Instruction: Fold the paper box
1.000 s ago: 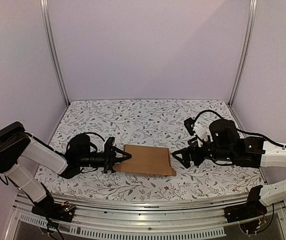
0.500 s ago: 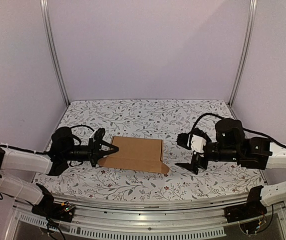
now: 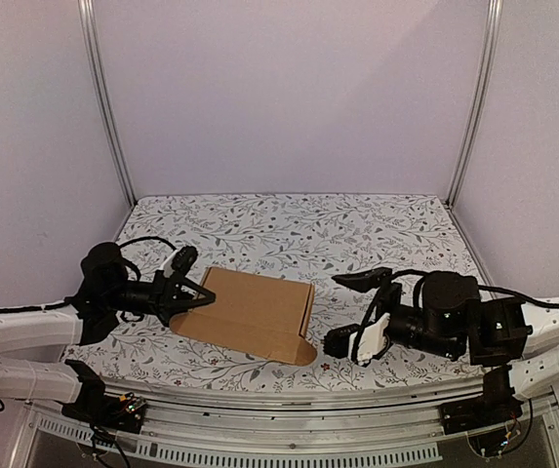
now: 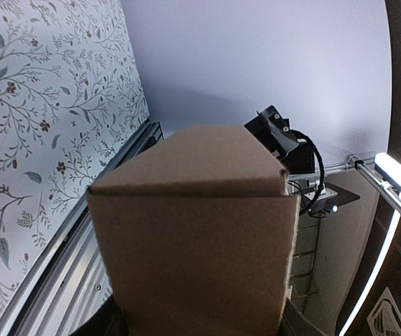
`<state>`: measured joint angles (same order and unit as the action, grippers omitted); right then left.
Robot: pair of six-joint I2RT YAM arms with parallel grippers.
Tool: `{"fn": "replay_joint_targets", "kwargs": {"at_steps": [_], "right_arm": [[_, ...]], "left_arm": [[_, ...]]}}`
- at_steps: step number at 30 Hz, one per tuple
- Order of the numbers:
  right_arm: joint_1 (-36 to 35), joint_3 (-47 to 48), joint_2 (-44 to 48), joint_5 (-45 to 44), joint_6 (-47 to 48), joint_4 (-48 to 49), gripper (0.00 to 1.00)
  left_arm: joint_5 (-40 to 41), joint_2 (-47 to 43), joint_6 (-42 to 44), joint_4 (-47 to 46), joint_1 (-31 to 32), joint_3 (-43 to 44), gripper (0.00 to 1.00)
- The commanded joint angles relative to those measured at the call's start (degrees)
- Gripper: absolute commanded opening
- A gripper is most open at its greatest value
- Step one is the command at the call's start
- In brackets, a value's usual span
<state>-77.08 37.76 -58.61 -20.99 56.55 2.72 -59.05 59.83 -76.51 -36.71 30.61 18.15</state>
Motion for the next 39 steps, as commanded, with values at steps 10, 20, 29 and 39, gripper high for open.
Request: {"fn": "replay_joint_targets", "kwargs": {"at_steps": [10, 20, 29, 39], "right_arm": [[-11.97, -2.75, -5.14, -13.68, 29.54, 19.2, 0.99], [-16.57, -2.65, -11.02, -17.0, 40.06, 25.06, 0.99], [-16.89, -1.19, -14.98, -17.2, 46.94, 30.22, 0.99], [-17.47, 0.81, -18.81, -16.32, 51.19, 36.39, 0.9]], "left_arm": [[-5.07, -4.06, -0.61, -1.63, -0.9, 0.06, 0.47], [-7.22, -4.51, -1.14, -5.13, -0.69, -0.96, 0.45], [-8.53, -5.09, -0.92, -5.85, -0.64, -1.21, 0.44], [-9.17, -6.5, 0.86, -3.63, -0.29, -1.37, 0.44]]}}
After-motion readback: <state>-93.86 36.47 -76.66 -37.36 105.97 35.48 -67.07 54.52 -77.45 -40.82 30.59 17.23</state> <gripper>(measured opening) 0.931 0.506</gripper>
